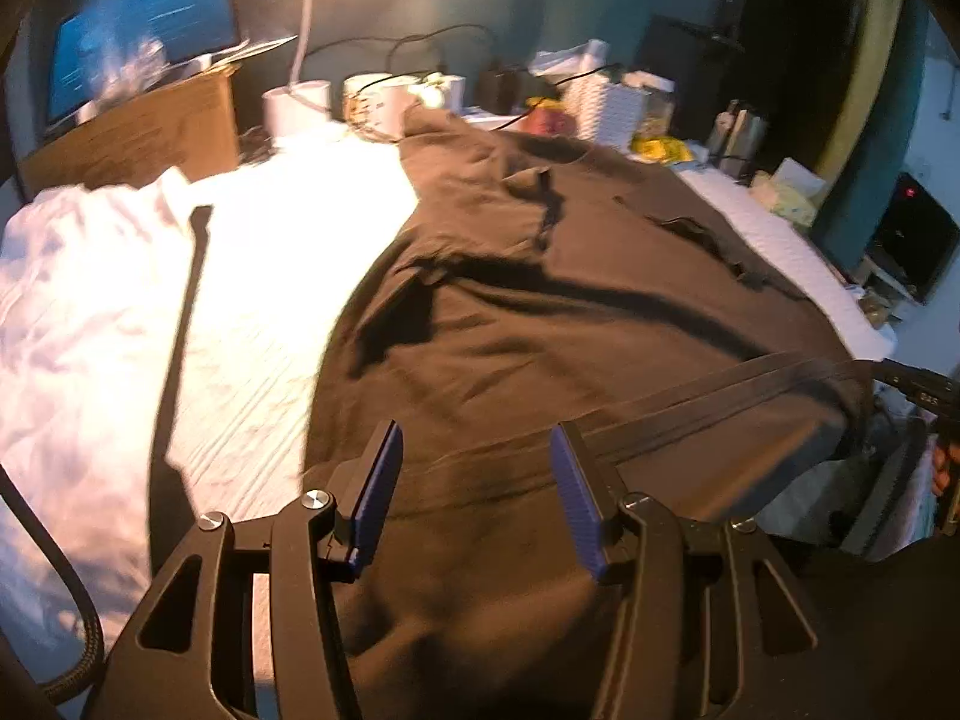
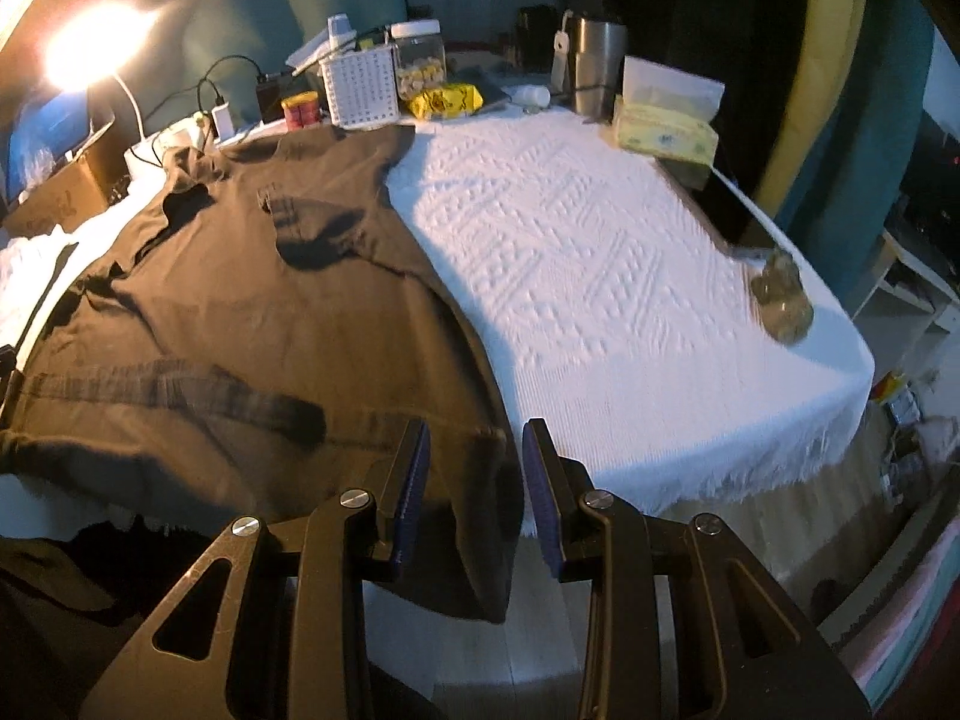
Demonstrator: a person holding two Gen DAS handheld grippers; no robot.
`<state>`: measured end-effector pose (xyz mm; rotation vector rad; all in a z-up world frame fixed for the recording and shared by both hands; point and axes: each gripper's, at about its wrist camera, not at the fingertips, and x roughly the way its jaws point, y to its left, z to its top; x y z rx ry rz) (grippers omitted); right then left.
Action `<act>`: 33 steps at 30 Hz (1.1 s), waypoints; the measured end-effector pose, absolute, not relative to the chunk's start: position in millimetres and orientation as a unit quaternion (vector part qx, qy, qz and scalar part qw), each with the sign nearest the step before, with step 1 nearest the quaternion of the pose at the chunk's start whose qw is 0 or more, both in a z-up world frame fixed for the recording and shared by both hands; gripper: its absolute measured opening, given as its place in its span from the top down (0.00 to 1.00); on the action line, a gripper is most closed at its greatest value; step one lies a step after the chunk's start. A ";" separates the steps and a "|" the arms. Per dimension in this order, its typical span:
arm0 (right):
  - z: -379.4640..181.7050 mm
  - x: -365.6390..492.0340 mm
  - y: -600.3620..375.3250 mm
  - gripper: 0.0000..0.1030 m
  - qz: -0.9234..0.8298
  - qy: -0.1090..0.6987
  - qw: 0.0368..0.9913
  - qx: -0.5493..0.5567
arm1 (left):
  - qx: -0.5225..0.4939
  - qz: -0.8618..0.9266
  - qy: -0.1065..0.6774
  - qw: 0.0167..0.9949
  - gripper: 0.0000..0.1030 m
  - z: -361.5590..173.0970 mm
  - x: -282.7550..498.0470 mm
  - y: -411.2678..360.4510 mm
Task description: Fold small clothes
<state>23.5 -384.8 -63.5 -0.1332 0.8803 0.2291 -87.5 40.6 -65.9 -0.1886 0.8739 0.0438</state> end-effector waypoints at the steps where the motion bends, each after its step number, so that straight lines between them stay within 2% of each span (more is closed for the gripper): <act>1: -66.0 23.8 -386.1 0.67 0.109 0.427 0.895 -0.063 | -0.094 0.026 0.425 0.900 0.51 -67.8 -90.1 43.0; 16: -89.1 27.6 -375.4 0.67 0.120 0.435 0.891 -0.050 | -0.119 0.078 0.432 0.890 0.50 -83.5 -119.7 75.4; 19: -89.3 27.2 -373.8 0.67 0.118 0.431 0.893 -0.052 | -0.094 0.065 0.427 0.897 0.50 -82.3 -116.4 65.8; 20: -89.8 27.1 -371.8 0.68 0.118 0.428 0.894 -0.058 | -0.083 0.060 0.432 0.896 0.51 -85.1 -113.3 62.0; 21: -90.3 27.4 -370.5 0.77 0.117 0.427 0.895 -0.063 | -0.080 0.054 0.436 0.895 0.51 -87.7 -111.4 60.0; 22: -90.4 27.2 -368.5 0.86 0.116 0.425 0.895 -0.069 | -0.078 0.047 0.439 0.894 0.60 -90.9 -109.7 58.0; 24: -90.1 27.4 -365.3 0.90 0.115 0.423 0.895 -0.077 | -0.071 0.043 0.446 0.891 0.78 -95.6 -107.0 55.3; 25: -90.3 27.5 -364.8 0.91 0.116 0.422 0.896 -0.080 | -0.063 0.048 0.445 0.892 0.81 -96.4 -106.6 54.4; 26: -90.2 27.1 -363.2 0.92 0.116 0.421 0.896 -0.085 | -0.057 0.049 0.442 0.894 0.92 -95.4 -106.6 53.9; 27: -89.4 26.6 -361.8 0.92 0.115 0.419 0.896 -0.090 | -0.057 0.050 0.441 0.895 0.97 -94.1 -107.1 54.5; 33: -69.8 25.3 -361.7 0.93 0.109 0.395 0.907 -0.093 | -0.054 0.056 0.412 0.908 0.98 -72.0 -110.2 57.5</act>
